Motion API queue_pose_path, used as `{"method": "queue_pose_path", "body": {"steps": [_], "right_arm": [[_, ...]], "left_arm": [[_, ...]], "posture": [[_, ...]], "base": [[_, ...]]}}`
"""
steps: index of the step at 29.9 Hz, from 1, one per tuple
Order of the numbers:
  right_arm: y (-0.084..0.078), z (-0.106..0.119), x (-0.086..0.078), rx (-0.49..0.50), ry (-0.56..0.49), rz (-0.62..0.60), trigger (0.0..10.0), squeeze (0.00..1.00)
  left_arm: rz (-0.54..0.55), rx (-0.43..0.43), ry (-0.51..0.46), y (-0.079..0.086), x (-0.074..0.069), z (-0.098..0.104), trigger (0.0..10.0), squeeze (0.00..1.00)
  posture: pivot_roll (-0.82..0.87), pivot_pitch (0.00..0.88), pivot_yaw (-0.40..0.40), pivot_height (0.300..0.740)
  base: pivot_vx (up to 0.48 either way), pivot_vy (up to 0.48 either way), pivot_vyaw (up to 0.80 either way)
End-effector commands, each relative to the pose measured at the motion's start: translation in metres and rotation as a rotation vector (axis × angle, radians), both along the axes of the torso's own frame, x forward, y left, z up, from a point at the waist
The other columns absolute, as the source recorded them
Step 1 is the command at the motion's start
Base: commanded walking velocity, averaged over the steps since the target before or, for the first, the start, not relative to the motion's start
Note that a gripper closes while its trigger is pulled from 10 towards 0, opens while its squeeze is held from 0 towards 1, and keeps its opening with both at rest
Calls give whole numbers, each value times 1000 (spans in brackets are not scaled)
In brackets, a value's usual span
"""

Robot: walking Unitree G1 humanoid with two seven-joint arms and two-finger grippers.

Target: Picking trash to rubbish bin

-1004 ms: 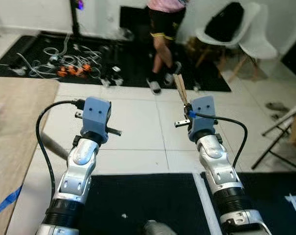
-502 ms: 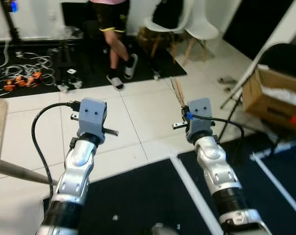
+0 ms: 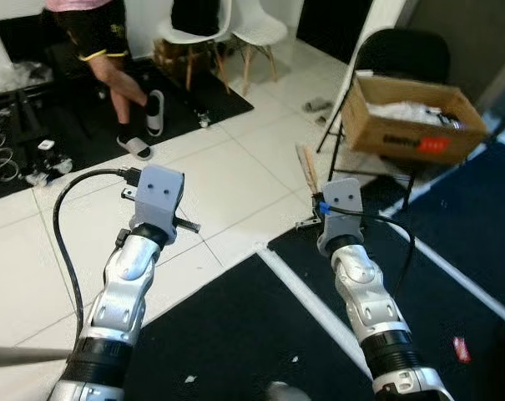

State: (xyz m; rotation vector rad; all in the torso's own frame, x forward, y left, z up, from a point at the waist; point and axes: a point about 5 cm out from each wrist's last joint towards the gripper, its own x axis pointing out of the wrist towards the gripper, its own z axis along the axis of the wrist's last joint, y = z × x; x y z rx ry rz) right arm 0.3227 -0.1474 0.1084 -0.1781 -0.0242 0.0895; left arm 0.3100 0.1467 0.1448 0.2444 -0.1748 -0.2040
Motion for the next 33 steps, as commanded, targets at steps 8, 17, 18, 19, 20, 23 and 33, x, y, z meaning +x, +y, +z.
{"method": "queue_pose_path", "body": {"steps": [8,17,18,19,20,23,33], "right_arm": [[-11,-8,-6,16,15,-79,10000,0],[-4,-12,-6,34,24,-78,10000,0],[-3,-12,-6,39,24,-78,10000,0],[-3,-12,-6,39,24,-78,10000,0],[-1,-13,-5,42,25,-77,10000,0],[1,-13,-5,46,27,-74,10000,0],[1,-12,-2,73,30,-70,10000,0]], "left_arm": [[-76,39,12,-8,5,1,10000,0],[-85,57,9,-6,8,4,10000,0],[-87,60,9,-6,8,4,10000,0],[-87,60,9,-6,8,4,10000,0],[-87,62,9,-5,8,4,10000,0],[-83,64,8,-4,8,5,10000,0],[-12,-91,57,2,2,-4,10000,0]], "posture": [[66,35,63,740],[89,31,68,740],[92,30,66,740],[92,30,66,740],[99,28,63,740],[103,28,58,740],[93,24,51,740]], "base": [[0,0,-800],[0,0,-800],[0,0,-800],[0,0,-800],[0,0,-800],[0,0,-800],[0,0,-800]]}}
